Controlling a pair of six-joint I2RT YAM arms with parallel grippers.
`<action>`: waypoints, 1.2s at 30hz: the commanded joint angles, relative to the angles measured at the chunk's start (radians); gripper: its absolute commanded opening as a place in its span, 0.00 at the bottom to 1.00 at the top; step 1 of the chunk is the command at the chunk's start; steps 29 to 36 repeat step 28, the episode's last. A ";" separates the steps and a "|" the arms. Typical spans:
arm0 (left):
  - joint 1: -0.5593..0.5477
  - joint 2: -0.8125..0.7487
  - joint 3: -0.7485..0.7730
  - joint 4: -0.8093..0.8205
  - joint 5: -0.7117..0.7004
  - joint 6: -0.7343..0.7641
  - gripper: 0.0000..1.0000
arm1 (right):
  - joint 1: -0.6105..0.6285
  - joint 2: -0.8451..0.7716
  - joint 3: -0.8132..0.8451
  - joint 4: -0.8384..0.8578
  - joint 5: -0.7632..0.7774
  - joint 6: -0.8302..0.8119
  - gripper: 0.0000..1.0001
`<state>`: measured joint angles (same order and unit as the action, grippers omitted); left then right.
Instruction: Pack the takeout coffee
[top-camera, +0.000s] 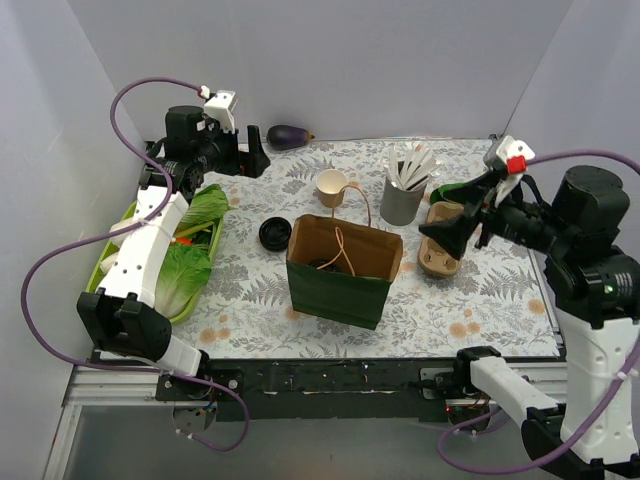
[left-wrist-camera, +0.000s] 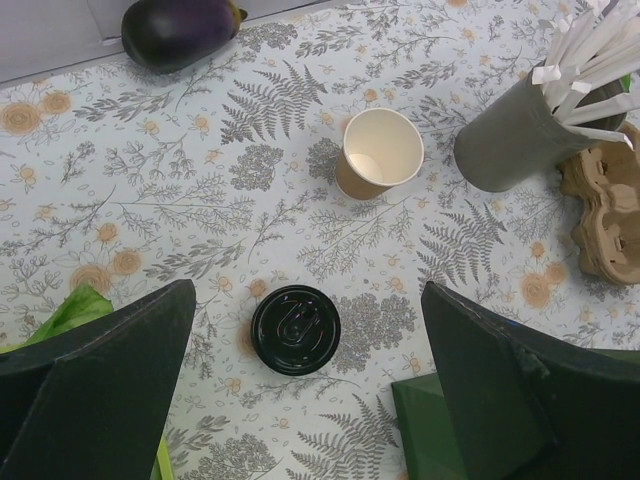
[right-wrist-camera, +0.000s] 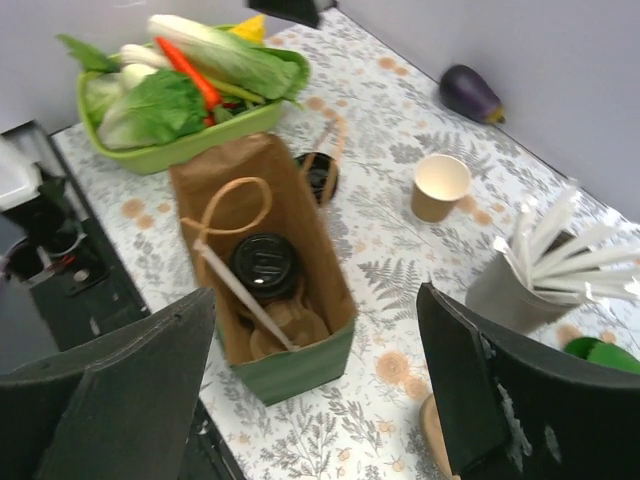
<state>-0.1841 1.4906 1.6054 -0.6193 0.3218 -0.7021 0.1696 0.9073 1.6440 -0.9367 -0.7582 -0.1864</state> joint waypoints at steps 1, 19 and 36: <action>0.008 -0.052 0.037 0.021 -0.036 0.021 0.98 | -0.002 0.097 -0.058 0.218 0.248 0.120 0.89; 0.008 -0.069 0.056 0.095 -0.109 0.052 0.98 | -0.002 0.297 0.033 0.331 0.832 0.257 0.98; 0.009 0.005 0.134 0.099 -0.153 0.099 0.98 | -0.004 0.288 0.100 0.420 0.893 0.190 0.98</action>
